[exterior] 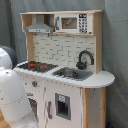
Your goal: Play with the kitchen
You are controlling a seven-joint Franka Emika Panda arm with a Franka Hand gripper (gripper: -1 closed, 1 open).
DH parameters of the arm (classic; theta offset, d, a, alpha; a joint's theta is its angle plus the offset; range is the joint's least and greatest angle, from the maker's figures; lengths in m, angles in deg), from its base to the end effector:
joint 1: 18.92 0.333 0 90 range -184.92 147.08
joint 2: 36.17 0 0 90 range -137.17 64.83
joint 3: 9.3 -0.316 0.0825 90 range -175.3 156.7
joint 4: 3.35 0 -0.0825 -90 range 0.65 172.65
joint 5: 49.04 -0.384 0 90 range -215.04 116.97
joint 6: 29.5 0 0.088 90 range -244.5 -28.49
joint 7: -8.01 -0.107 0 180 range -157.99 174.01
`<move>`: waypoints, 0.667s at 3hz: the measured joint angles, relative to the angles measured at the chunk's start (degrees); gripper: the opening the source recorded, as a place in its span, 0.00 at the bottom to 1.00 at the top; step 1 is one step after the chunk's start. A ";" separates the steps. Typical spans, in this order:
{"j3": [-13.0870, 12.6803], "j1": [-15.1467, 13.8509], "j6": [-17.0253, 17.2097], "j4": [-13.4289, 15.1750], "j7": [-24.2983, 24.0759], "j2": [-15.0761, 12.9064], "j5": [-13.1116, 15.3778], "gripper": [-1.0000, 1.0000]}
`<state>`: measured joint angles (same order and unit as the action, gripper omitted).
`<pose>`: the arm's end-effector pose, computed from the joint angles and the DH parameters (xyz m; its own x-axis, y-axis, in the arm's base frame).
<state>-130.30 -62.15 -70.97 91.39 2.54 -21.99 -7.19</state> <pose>0.1385 0.4540 0.5550 0.7798 0.3940 -0.4866 0.5356 -0.0173 0.8443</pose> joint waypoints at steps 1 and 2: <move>-1.54 -0.02 -0.81 0.00 4.38 3.40 2.29 1.00; -2.49 -0.09 -3.01 0.00 9.30 7.35 4.84 1.00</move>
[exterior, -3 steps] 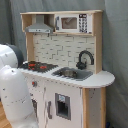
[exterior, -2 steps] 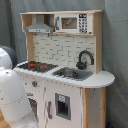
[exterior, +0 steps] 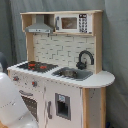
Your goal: Play with the kitchen
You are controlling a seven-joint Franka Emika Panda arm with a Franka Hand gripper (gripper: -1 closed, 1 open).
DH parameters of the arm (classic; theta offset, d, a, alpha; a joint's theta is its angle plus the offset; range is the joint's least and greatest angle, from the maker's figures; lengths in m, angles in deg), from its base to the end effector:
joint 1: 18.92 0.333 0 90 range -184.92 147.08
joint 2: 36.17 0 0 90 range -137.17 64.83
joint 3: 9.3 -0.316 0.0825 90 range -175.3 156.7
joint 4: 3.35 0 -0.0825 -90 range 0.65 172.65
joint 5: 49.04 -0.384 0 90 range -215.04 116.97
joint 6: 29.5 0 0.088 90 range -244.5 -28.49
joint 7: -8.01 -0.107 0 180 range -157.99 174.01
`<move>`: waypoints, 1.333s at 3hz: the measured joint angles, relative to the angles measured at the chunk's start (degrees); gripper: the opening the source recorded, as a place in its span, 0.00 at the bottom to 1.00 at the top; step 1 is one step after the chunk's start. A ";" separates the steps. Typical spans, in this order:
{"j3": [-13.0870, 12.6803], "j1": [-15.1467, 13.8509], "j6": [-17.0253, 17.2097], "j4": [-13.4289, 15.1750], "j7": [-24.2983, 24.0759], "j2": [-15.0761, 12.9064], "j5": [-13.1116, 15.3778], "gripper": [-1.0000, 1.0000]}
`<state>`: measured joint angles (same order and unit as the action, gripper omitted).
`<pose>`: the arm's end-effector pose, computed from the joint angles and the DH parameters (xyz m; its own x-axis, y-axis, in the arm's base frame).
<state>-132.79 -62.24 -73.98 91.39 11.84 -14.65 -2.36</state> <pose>0.1109 0.4868 0.5271 0.7331 0.4145 -0.5392 0.5155 0.1784 0.8381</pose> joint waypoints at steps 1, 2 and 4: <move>-0.06 -0.13 -3.16 0.00 4.26 3.80 2.08 1.00; -0.07 -0.52 -7.03 0.00 7.98 7.77 3.81 1.00; -0.04 -1.28 -15.73 0.62 12.88 14.25 7.56 1.00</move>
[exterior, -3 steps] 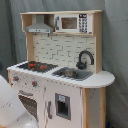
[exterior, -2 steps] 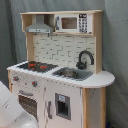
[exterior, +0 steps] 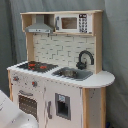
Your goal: Play with the kitchen
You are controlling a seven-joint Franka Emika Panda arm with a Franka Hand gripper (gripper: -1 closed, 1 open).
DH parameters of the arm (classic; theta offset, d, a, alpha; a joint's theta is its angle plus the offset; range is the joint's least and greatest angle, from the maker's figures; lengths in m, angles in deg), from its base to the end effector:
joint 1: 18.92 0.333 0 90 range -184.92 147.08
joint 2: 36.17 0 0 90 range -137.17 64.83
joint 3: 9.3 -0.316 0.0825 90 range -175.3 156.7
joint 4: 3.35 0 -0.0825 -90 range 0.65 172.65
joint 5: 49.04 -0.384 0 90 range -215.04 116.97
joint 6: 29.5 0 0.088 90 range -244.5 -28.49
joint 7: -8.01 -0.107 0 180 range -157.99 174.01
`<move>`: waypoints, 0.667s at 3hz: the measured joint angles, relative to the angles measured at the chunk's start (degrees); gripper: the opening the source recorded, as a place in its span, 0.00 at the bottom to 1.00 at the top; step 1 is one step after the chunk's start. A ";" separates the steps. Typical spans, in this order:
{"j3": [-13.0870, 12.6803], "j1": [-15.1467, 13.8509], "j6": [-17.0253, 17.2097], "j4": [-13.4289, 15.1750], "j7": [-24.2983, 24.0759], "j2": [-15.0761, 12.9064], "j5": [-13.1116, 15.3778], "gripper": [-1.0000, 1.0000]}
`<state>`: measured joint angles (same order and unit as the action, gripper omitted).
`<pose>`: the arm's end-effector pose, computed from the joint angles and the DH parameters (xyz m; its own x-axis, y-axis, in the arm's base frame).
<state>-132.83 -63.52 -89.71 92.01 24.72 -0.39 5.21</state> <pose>0.1095 0.5495 0.4570 0.6416 0.4495 -0.6215 0.3928 0.5034 0.7696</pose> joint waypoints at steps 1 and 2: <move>-0.01 0.03 -5.14 1.93 0.31 1.06 2.87 1.00; 0.26 -0.09 -10.18 3.84 -0.68 1.06 5.55 1.00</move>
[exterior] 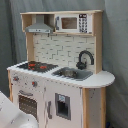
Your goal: Play with the kitchen
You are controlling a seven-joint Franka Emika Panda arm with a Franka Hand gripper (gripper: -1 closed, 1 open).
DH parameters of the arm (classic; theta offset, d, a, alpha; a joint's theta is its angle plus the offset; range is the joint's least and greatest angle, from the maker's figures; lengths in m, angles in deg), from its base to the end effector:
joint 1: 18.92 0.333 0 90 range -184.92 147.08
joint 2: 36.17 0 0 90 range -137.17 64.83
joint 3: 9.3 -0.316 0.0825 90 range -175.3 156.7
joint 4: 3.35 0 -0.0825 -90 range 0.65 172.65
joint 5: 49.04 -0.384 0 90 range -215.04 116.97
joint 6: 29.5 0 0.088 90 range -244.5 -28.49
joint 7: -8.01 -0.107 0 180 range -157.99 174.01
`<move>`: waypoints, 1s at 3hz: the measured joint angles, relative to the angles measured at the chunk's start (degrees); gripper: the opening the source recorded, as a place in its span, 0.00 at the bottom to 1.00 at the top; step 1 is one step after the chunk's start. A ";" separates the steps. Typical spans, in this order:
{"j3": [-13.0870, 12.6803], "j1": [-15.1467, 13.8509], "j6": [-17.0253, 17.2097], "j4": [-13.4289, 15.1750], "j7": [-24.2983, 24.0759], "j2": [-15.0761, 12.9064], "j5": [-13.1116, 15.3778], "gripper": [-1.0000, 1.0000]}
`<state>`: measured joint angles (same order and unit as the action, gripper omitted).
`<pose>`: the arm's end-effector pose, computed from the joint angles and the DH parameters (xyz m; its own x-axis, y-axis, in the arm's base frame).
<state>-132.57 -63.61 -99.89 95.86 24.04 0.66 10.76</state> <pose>0.1255 0.5633 0.4326 0.5797 0.5100 -0.6354 0.2789 0.6085 0.7429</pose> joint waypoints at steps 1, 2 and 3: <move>0.29 -0.48 -4.89 1.87 -1.91 0.01 1.79 1.00; 0.51 -1.33 -10.77 4.86 -4.35 -0.01 3.88 1.00; 0.66 -1.69 -16.03 7.94 -6.47 -0.02 5.24 1.00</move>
<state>-131.91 -65.29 -115.92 103.80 17.57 0.64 16.00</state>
